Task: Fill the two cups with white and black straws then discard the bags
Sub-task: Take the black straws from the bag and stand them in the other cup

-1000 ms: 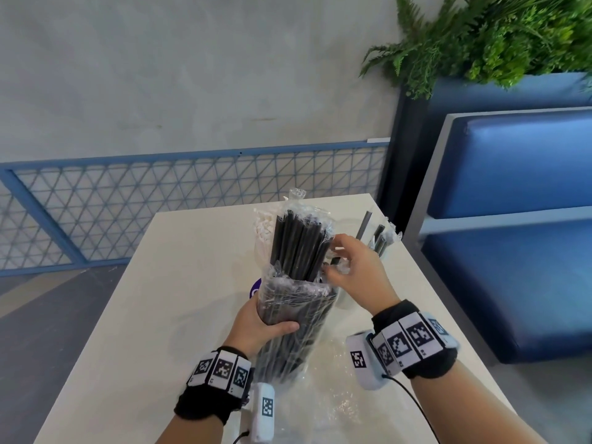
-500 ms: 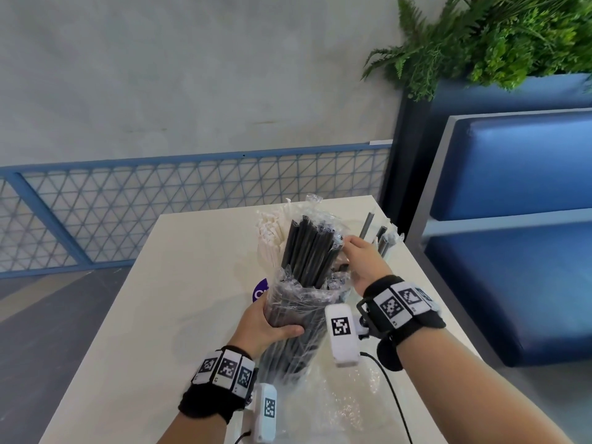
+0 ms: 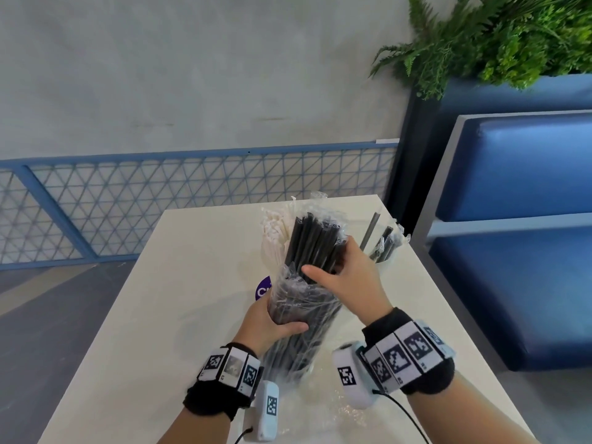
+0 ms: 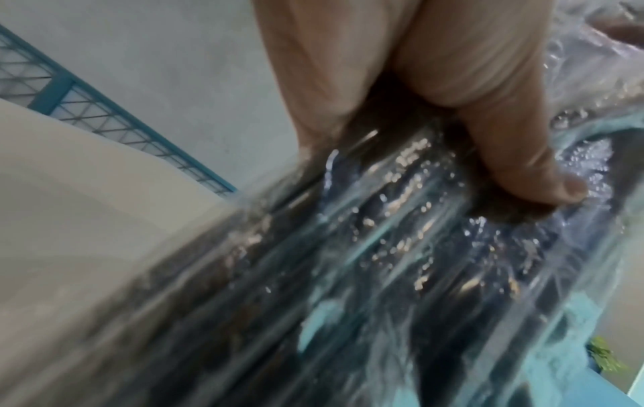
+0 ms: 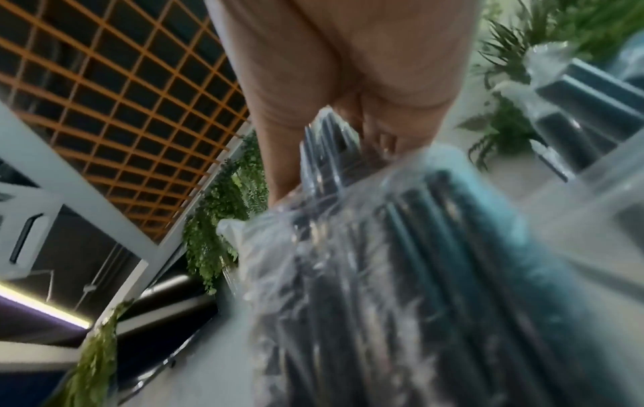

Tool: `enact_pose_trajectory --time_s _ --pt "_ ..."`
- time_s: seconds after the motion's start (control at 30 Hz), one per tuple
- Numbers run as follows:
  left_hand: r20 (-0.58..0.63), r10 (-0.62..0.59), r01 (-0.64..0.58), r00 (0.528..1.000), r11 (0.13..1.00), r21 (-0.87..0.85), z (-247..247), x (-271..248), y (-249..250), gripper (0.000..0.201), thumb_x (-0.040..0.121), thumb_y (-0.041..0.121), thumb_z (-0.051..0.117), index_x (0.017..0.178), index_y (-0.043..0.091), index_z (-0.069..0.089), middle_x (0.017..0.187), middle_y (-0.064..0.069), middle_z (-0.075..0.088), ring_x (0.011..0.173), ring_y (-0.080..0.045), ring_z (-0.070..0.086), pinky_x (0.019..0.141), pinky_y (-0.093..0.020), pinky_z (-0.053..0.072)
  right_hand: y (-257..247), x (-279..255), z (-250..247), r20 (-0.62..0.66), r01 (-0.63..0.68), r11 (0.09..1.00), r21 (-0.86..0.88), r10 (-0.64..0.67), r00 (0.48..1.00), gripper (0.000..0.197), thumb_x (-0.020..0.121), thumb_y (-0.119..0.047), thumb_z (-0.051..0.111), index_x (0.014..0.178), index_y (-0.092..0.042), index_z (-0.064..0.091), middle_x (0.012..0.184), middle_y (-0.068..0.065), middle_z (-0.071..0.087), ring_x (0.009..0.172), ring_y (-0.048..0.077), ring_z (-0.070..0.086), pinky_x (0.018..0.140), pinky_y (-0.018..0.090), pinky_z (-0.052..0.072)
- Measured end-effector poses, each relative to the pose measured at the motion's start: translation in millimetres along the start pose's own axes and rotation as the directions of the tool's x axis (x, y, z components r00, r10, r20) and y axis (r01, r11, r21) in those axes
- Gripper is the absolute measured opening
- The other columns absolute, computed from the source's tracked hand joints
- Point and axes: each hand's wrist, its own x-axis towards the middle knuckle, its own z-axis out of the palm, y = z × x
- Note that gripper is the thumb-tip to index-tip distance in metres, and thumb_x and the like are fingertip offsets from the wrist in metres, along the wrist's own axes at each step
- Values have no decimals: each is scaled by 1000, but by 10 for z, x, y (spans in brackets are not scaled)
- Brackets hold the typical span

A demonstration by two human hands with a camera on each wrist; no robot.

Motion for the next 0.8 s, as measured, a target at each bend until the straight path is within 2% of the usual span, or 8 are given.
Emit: enact_pose_trajectory --time_s 0.07,0.17,0.27,0.37,0.47,0.5,0.6,0.8 --pt "16 6 -6 1000 1000 17 19 -14 35 62 58 13 87 109 28 56 101 11 69 95 3 64 84 -16 49 -14 23 44 -11 -75 991 111 76 997 65 63 -34 83 116 -16 49 102 -11 63 93 5 60 79 12 49" --pt "48 4 -5 999 1000 26 26 -20 61 66 57 14 87 113 25 55 102 12 68 94 5 63 82 -14 50 -44 26 160 -56 -152 928 341 181 982 71 57 -30 87 117 -18 50 106 -3 66 99 11 63 89 35 53" --pt "33 -7 7 999 1000 -2 18 -18 66 68 55 12 87 114 22 54 103 11 68 97 1 64 86 -18 51 -84 -3 242 -69 -116 912 393 155 985 50 61 -22 85 101 -23 56 95 -6 68 90 7 66 83 33 56" --pt "24 -13 14 1000 998 -66 8 -37 60 69 56 14 88 115 23 53 104 9 68 98 -3 65 86 -20 52 -68 22 253 -45 -126 894 429 161 986 31 67 -23 82 93 -20 65 88 -1 72 84 14 69 79 40 57" --pt "-11 4 -5 1000 989 -150 35 -40 116 70 54 35 85 116 26 54 105 8 68 99 -8 64 86 -25 51 -52 54 237 -46 -140 867 479 184 982 16 74 -17 77 88 -20 69 88 2 74 84 15 70 80 38 57" --pt "-30 14 -19 999 986 -163 51 -37 140 65 57 37 84 114 27 55 104 8 68 98 -8 64 85 -24 51 -53 62 233 -42 -137 865 482 179 983 15 75 -15 76 87 -21 68 89 2 74 86 15 70 81 37 56" --pt "-58 27 -36 998 987 -158 90 -16 191 41 76 20 71 114 21 55 99 10 66 93 -3 63 74 -12 51 -60 104 201 -52 -137 848 512 190 981 18 76 -12 74 93 -14 69 93 5 73 89 17 70 84 38 56" --pt "-73 35 -45 997 989 -141 91 11 155 32 80 16 68 110 23 56 98 13 66 90 2 62 74 -10 50 -97 187 94 -109 -103 808 581 203 973 25 77 -10 73 101 -4 68 98 10 73 93 18 69 86 36 55"
